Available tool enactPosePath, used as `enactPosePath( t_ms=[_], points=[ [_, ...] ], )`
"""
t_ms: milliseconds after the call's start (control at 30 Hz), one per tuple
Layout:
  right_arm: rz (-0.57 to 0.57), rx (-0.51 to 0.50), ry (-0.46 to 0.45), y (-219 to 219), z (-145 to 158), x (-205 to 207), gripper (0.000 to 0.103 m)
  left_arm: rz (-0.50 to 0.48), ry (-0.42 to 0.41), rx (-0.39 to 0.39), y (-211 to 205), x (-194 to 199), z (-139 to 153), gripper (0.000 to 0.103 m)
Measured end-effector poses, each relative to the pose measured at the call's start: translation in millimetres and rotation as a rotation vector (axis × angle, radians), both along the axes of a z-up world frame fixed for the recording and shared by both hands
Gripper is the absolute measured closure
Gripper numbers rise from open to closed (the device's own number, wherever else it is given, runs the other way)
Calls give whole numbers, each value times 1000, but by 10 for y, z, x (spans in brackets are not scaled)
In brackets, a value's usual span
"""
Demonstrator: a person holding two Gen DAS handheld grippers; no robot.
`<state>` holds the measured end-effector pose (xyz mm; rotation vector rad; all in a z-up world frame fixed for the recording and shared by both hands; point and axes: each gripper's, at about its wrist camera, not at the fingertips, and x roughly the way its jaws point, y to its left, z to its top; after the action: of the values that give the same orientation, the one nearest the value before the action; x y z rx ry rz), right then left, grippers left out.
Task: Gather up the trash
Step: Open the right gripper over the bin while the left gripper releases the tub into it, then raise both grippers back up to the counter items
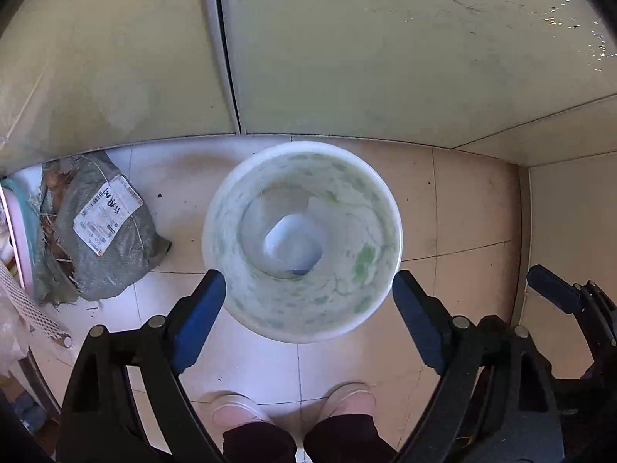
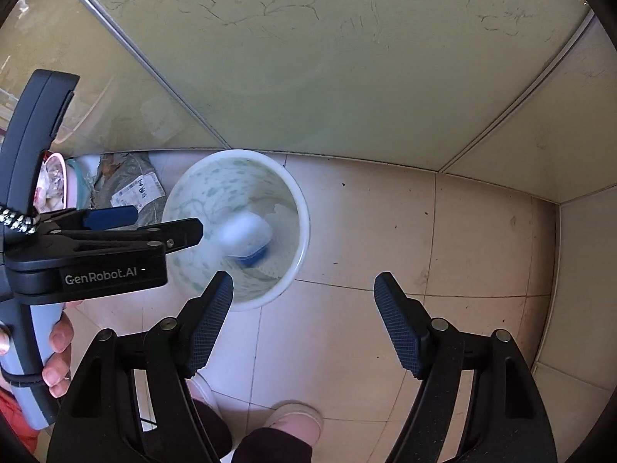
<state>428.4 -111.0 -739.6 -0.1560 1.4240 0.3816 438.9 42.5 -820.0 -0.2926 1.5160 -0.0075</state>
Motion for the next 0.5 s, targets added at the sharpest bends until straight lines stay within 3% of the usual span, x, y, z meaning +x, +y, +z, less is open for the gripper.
enactPosePath(
  t_ms=[233, 367, 500],
  points=[
    [-11, 9, 5, 32, 234, -62, 30, 49, -40, 19, 148, -92, 381, 15],
    [-18, 14, 0, 54, 640, -86, 30, 64, -61, 19, 238, -192, 847, 15],
    [-17, 18, -16, 70, 1205, -95, 30, 48, -93, 52, 278, -284, 1515, 15]
  ],
)
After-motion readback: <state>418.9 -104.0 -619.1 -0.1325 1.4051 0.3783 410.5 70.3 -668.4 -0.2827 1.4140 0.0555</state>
